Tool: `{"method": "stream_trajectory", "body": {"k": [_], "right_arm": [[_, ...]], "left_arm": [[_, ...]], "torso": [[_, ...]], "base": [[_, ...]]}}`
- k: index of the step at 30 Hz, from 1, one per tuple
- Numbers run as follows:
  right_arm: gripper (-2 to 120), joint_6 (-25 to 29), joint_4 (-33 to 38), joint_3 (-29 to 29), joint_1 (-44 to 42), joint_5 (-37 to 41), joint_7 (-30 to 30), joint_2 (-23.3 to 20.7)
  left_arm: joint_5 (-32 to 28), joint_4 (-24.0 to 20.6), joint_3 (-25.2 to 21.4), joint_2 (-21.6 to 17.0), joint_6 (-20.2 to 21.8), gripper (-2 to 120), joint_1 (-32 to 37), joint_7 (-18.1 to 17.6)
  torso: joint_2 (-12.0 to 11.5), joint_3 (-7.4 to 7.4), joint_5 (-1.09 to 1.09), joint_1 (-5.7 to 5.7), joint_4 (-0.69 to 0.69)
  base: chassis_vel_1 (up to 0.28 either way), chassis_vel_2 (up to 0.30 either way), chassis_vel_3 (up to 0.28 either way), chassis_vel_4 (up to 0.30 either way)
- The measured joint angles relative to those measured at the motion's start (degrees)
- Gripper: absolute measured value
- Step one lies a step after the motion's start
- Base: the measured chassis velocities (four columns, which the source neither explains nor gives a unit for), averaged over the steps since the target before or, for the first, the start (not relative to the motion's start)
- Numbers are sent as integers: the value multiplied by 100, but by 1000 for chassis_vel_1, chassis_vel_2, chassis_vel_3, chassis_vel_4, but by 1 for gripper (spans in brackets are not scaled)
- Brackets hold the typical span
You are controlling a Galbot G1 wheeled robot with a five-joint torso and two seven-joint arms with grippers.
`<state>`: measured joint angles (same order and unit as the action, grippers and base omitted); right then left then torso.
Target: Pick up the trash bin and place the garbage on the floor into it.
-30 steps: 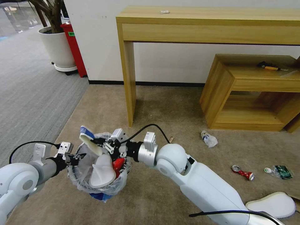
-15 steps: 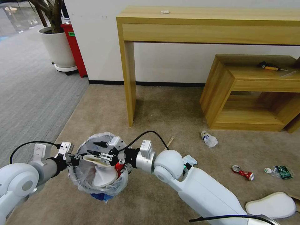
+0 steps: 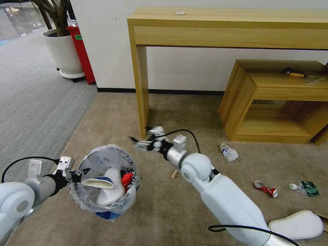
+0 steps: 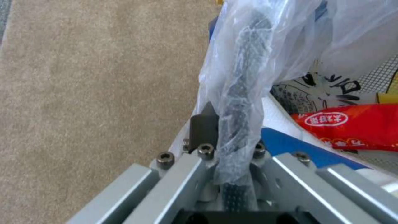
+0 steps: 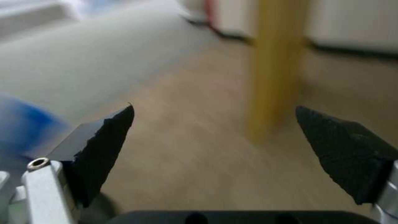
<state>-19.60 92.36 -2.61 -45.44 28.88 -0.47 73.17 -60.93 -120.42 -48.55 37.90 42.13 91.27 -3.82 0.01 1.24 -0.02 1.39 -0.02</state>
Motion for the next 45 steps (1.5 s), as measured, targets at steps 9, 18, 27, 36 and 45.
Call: {"method": "stream_trajectory", "body": {"k": [9, 18, 27, 36, 45], "right_arm": [[100, -269, -1729, 472, -188, 601, 1227, 360], [100, -271, -3164, 707, 292, 1108, 1786, 829], [100, -302, -4180, 678, 872, 1642, 2129, 1188], [100, -326, -4903, 494, 1251, 2000, 2242, 1443], [78, -210, -5296, 292, 1437, 2040, 2092, 1520]], "left_arm": [[2, -82, -43, 51, 0, 0, 47, 17], [16, -150, -27, 57, 0, 0, 86, -4], [9, -184, 33, 56, 0, 0, 92, -73], [-13, -191, 45, 26, 0, 0, 80, -84], [-42, -211, 38, -3, 0, 0, 89, -85]], "torso": [[0, 0, 0, 0, 1], [-1, 0, 0, 0, 1], [-1, 0, -1, 0, 1], [0, 0, -1, 0, 2], [0, 0, -2, 0, 1]], "base": [[0, 0, 0, 0], [0, 0, 0, 0], [0, 0, 0, 0], [0, 0, 0, 0], [0, 0, 0, 0]]}}
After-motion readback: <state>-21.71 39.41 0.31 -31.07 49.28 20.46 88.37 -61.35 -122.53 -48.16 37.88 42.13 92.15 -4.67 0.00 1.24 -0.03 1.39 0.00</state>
